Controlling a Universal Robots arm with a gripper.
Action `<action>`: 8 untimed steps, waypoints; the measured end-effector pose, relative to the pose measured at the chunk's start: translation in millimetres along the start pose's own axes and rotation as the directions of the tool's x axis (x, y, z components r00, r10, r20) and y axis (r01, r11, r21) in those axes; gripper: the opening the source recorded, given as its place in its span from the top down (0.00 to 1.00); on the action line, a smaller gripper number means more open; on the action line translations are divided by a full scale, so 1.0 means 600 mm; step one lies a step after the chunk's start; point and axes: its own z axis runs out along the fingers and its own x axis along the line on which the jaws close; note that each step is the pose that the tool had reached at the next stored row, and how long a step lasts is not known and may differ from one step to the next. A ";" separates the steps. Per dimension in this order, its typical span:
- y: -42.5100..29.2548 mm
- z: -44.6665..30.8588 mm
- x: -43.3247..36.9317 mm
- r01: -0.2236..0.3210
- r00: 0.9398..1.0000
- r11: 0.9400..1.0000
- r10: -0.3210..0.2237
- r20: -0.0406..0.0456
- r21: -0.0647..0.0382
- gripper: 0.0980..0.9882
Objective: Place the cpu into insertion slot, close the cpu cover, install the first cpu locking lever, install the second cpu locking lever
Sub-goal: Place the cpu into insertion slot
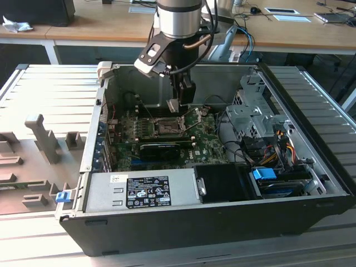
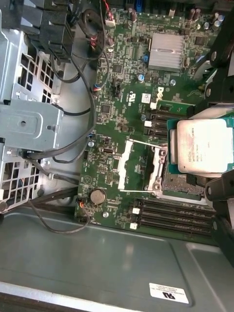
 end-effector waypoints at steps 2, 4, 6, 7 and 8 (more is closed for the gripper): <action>-0.001 0.012 0.003 -0.001 1.000 1.000 0.001 0.000 0.000 0.52; -0.005 0.017 0.005 -0.001 1.000 1.000 0.001 0.000 0.000 0.52; -0.006 0.020 0.005 -0.001 1.000 1.000 0.001 0.000 0.000 0.52; -0.006 0.021 0.005 -0.001 1.000 1.000 0.001 0.000 0.000 0.52; -0.006 0.023 0.006 -0.011 1.000 1.000 0.011 0.001 0.000 0.52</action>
